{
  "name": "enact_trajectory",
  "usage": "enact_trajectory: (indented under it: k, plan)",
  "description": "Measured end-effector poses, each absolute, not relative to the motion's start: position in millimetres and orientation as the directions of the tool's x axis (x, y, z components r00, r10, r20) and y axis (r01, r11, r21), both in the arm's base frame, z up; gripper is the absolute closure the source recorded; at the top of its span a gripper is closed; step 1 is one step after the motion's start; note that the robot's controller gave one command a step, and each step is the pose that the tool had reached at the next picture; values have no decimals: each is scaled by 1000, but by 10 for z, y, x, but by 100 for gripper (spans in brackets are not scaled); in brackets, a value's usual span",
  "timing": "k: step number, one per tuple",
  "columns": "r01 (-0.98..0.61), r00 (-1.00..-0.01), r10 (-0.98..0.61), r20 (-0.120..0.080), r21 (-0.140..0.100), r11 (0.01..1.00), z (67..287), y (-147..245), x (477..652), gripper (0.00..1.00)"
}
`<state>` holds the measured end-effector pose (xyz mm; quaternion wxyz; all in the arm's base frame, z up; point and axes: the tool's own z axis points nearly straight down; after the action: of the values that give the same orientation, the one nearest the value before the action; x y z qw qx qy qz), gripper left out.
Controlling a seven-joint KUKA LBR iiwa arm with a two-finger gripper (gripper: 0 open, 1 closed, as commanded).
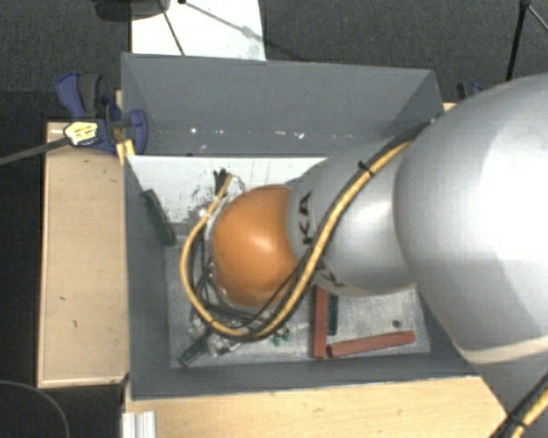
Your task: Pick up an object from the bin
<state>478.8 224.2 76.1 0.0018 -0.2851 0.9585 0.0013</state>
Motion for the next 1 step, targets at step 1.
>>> enact_trajectory:
  k: [1]
  plan:
    - [-546, -838, -546, 8, 2, 838, 962, 2230, 4761, 100]
